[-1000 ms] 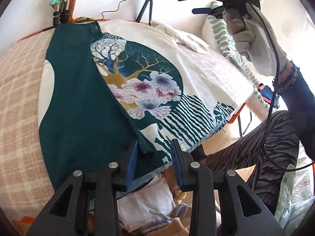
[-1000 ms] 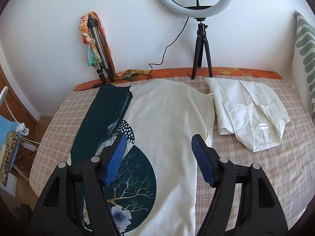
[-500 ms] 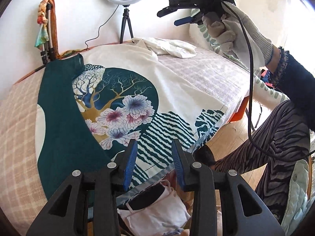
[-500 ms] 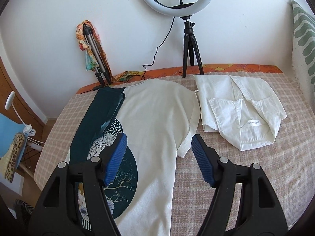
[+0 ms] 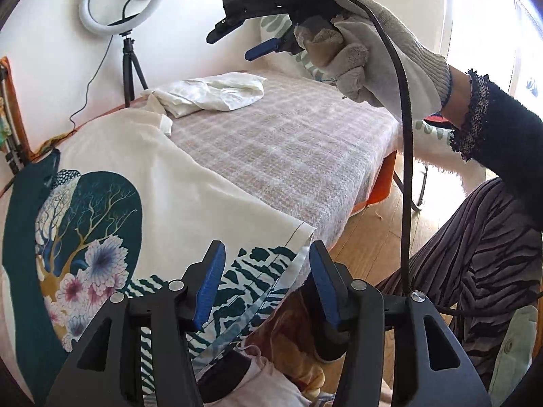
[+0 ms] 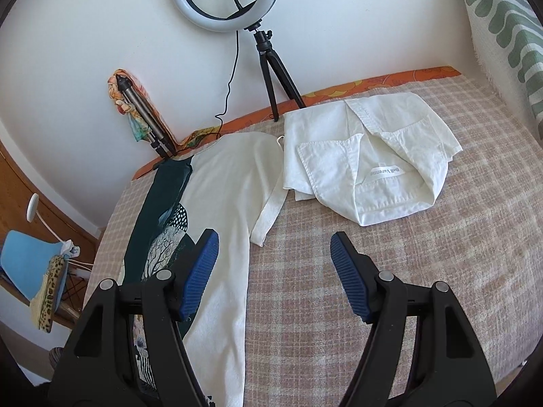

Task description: Fold small clothes

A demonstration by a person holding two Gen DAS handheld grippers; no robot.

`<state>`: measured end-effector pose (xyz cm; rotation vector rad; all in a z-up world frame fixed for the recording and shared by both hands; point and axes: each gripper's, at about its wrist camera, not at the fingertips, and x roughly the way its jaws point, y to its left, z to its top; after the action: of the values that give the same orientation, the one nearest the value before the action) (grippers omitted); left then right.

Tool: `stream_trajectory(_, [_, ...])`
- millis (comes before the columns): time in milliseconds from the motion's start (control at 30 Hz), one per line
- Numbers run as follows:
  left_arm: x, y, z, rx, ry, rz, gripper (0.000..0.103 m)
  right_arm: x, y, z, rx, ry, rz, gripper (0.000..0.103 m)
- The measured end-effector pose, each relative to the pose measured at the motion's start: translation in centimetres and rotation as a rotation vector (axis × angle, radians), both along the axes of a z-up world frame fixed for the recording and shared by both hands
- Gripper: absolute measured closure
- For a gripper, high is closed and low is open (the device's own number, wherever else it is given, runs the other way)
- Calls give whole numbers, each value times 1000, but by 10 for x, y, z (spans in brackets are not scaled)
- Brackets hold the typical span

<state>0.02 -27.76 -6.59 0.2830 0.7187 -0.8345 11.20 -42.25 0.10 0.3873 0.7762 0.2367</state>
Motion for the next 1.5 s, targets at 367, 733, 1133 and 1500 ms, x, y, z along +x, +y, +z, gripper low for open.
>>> stream_trajectory(367, [4, -42, -27, 134, -24, -2, 61, 10, -25, -17, 156, 11, 8, 32])
stream_trajectory(733, [30, -7, -12, -47, 84, 117, 100, 73, 18, -67, 217, 165, 82, 48])
stream_trajectory(1133, [25, 18, 4, -126, 74, 200, 100, 129, 65, -116, 216, 324, 50, 74])
stream_trajectory(1500, [30, 41, -1, -189, 119, 237, 100, 132, 62, -66, 35, 228, 0, 99])
